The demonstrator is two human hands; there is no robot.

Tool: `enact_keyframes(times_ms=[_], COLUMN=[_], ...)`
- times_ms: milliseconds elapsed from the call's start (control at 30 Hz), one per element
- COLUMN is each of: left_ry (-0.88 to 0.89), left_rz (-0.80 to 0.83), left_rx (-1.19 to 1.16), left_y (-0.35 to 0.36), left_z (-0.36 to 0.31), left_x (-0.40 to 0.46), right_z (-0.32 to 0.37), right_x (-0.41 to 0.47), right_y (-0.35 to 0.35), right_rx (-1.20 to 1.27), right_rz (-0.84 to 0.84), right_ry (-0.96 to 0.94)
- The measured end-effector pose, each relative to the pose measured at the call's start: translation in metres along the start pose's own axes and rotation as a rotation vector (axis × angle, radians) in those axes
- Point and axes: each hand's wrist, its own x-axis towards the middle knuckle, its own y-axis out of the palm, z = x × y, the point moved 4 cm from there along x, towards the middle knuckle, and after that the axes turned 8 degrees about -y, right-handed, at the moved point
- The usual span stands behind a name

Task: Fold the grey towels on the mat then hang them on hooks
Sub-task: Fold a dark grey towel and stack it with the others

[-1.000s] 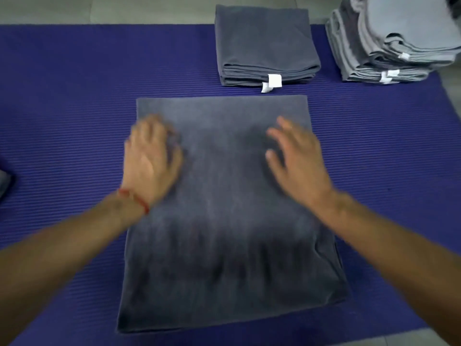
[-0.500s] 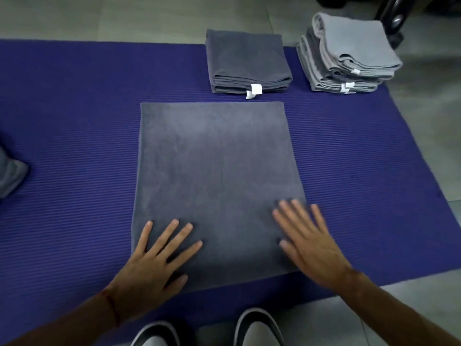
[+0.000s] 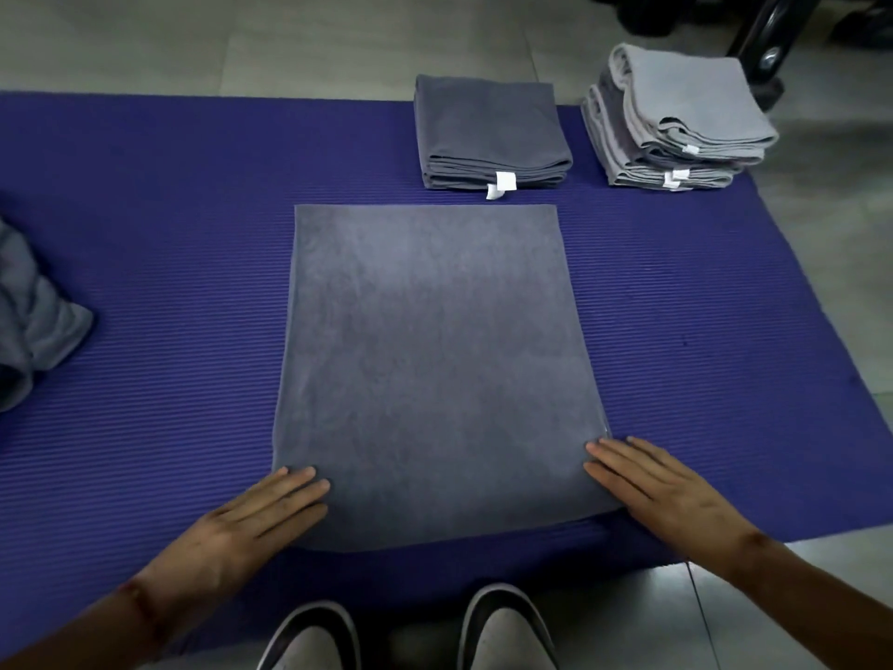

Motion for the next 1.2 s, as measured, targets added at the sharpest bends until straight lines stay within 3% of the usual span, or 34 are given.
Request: enact_keyframes(times_ms=[133, 267, 400, 500, 633, 700, 900, 1200], left_ry=[-0.214, -0.457, -0.697, -0.783, -0.942, -0.979, -0.935, -1.035], left_rz=[-0.177, -0.144, -0.215, -0.348, -0.510, -0.536, -0.275, 0.077], left_rx=[-0.233, -0.376, -0.517, -0.646, -0.924, -1.107, -1.339, -1.526], left_y=[-0.013, -0.040, -0.059, -0.070, -0.077, -0.078, -0.071, -0.066], left_z=[0.016, 0.022, 0.027, 0.040, 0.062, 0.066, 0.059, -0.002], left_x=[0.009, 0.019, 0.032, 0.058, 0.092, 0.106, 0.104, 0.027], right_z=[-0.014, -0.023, -0.042, -0.065, -0.094, -0.105, -0.106, -0.017], right_x=[0.008, 0.020, 0.039, 0.058, 0.095, 0.108, 0.093, 0.008], right_y=[-0.003, -0.015, -0.030, -0.034, -0.048, -0.053, -0.051, -0.036], right_rx=[0.056, 0.201, 0.616, 0.765, 0.993, 1.021, 1.100, 1.064], right_rz=[-0.009, -0.187, -0.374, -0.387, -0.560, -0.543, -0.392, -0.306], right_ry=[0.122, 0.197, 0.580, 0.902, 0.898, 0.828, 0.851, 0.982])
